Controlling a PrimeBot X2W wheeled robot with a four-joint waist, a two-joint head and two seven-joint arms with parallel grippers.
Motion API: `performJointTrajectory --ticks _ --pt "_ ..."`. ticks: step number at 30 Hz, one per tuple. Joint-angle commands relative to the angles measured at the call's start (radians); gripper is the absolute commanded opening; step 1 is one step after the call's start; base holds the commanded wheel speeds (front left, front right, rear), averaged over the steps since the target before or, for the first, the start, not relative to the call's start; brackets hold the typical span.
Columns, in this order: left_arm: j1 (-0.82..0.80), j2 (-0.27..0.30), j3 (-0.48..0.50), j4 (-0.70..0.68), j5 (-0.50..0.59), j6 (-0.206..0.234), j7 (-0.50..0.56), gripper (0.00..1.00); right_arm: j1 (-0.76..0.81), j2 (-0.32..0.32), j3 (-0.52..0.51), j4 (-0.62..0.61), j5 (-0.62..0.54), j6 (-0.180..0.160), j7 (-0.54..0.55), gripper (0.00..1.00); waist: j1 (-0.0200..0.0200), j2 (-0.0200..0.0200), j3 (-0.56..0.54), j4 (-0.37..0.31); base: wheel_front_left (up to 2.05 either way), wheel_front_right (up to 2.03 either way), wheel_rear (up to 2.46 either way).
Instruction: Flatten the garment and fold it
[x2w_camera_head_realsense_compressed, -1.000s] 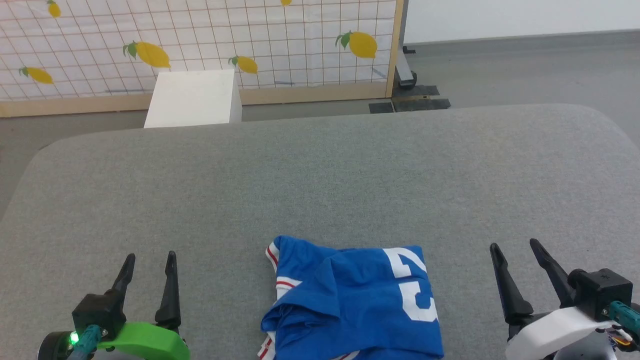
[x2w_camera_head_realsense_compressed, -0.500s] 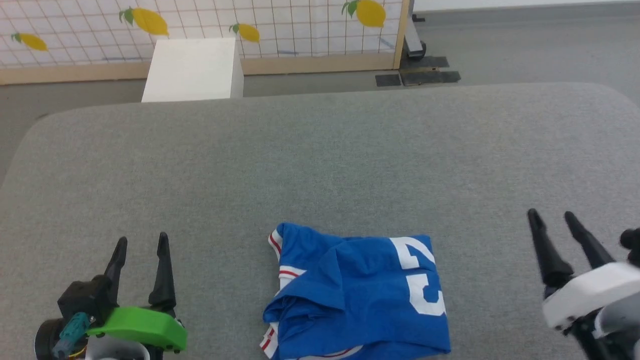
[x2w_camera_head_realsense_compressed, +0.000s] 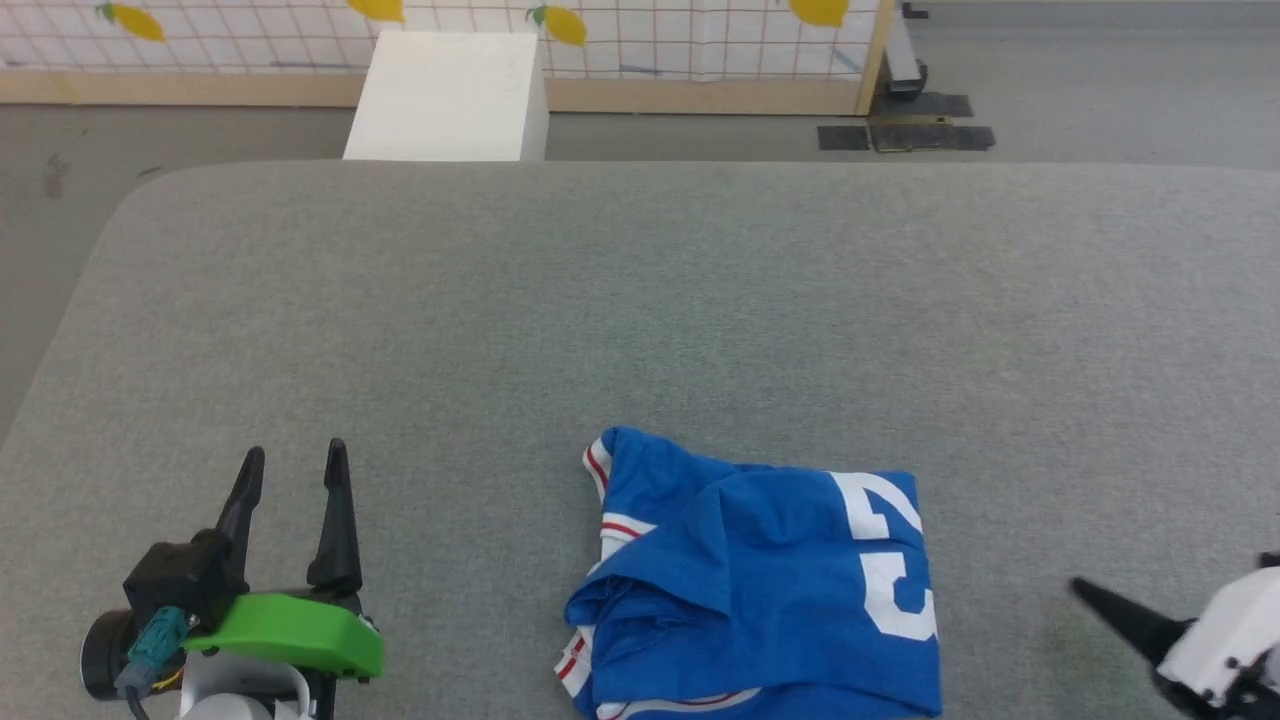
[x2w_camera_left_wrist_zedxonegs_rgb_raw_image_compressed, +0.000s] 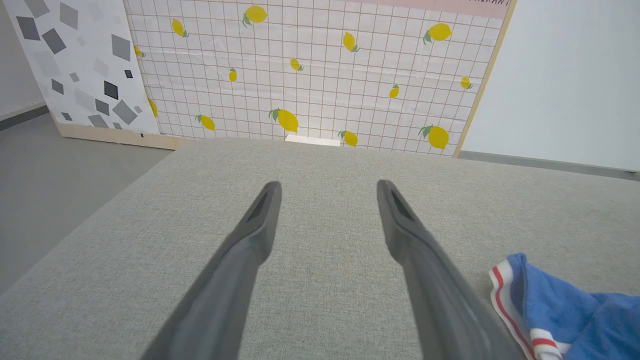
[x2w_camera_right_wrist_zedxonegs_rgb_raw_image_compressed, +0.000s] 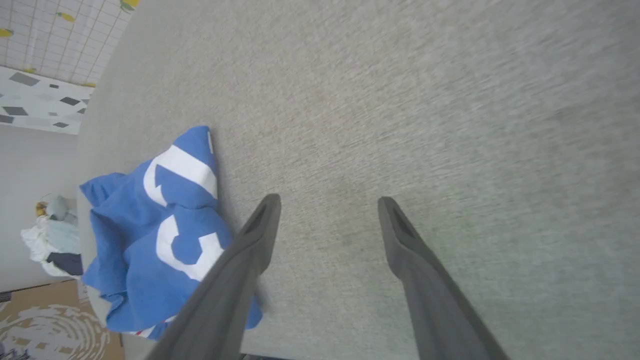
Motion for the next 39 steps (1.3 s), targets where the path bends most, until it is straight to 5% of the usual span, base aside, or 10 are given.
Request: performJointTrajectory --ticks 1,8,15,16,17,18,19,28,39 --pt "-0.022 -0.008 0.006 0.002 0.016 -0.007 -0.005 1.00 -0.029 0.021 0.004 0.015 0.053 -0.001 0.032 1.00 0.0000 0.0119 0.009 0.012 0.00 0.00 0.00" --pt "-0.040 -0.030 0.015 0.007 0.047 -0.030 -0.005 1.00 -0.089 0.068 0.051 0.115 0.271 -0.001 0.123 1.00 0.0000 0.0119 0.022 0.032 0.00 0.00 0.00" --pt "-0.057 -0.042 0.021 0.020 0.065 -0.052 -0.005 1.00 -0.147 0.070 0.161 0.252 0.339 -0.001 0.107 0.98 0.0000 0.0119 0.032 0.055 0.00 0.00 0.00" --pt "-0.058 -0.044 0.023 0.022 0.068 -0.053 -0.005 1.00 -0.155 0.070 0.177 0.271 0.335 -0.001 0.099 0.47 0.0000 0.0119 0.034 0.058 0.00 0.00 0.00" --pt "-0.057 -0.045 0.025 0.025 0.071 -0.051 -0.005 1.00 -0.160 0.070 0.189 0.285 0.334 -0.001 0.095 0.37 0.0000 0.0119 0.035 0.060 0.00 0.00 0.00" --pt "-0.057 -0.046 0.027 0.029 0.075 -0.048 -0.005 1.00 -0.167 0.070 0.201 0.300 0.334 -0.001 0.087 0.03 0.0000 0.0119 0.036 0.062 0.00 0.00 0.00" --pt "-0.057 -0.048 0.028 0.031 0.078 -0.048 -0.005 1.00 -0.174 0.070 0.211 0.312 0.334 -0.001 0.078 0.00 0.0000 0.0119 0.036 0.064 0.00 0.00 0.00" --pt "-0.047 -0.059 0.037 0.043 0.090 -0.055 -0.005 1.00 -0.201 0.024 0.334 0.269 0.256 -0.001 -0.049 0.00 0.0000 0.0119 0.007 0.054 0.00 0.00 0.00" --pt "-0.030 -0.068 0.044 0.031 0.098 -0.058 -0.005 1.00 -0.295 -0.212 0.670 0.116 -0.094 -0.001 -0.230 0.00 0.0000 0.0119 -0.005 -0.067 0.00 0.00 0.00"
